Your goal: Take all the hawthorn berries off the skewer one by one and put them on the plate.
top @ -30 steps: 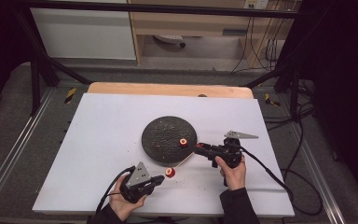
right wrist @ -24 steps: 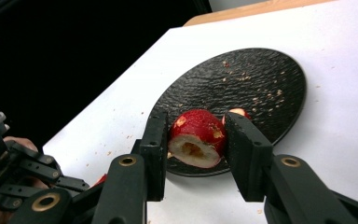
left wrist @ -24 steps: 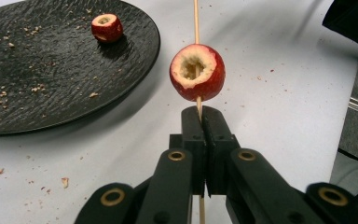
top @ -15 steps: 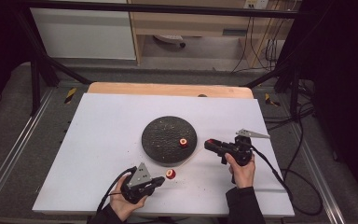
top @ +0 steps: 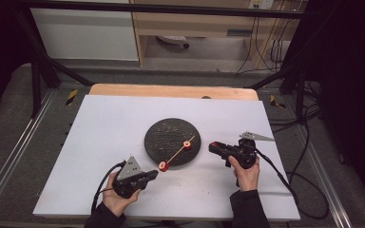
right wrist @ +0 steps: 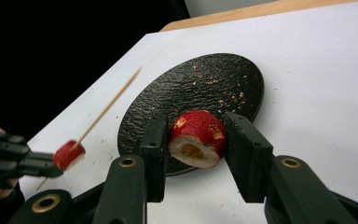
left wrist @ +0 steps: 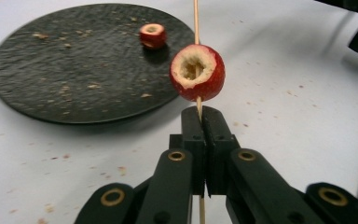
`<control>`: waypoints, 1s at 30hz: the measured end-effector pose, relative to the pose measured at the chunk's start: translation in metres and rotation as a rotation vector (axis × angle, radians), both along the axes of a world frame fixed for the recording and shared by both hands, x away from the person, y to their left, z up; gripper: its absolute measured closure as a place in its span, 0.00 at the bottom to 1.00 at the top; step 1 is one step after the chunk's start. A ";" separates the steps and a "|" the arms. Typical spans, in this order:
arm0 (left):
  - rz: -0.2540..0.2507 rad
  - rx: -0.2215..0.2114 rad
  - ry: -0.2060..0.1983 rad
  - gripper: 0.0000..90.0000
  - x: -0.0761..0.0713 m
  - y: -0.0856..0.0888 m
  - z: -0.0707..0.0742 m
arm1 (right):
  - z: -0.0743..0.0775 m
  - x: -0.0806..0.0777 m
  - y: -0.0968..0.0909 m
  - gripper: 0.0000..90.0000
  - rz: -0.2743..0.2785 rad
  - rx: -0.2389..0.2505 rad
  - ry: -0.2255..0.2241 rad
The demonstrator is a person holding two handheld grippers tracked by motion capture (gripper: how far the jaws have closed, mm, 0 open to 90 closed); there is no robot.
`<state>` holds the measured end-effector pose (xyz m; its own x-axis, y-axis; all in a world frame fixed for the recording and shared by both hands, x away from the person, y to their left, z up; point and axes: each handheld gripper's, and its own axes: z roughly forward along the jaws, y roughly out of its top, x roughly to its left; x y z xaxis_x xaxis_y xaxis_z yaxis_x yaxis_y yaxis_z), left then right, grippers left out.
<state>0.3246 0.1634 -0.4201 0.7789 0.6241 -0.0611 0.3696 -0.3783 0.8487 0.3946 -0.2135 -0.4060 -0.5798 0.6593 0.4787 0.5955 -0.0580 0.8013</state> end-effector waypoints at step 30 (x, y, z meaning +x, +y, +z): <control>0.139 -0.045 0.006 0.98 0.022 0.041 0.006 | -0.032 0.068 0.120 0.69 0.051 -0.190 0.079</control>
<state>0.3467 0.2041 -0.4145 0.6847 0.7225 -0.0958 0.4211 -0.2849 0.8611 0.4626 -0.0939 -0.4381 -0.5801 0.7129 0.3940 0.6553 0.1212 0.7456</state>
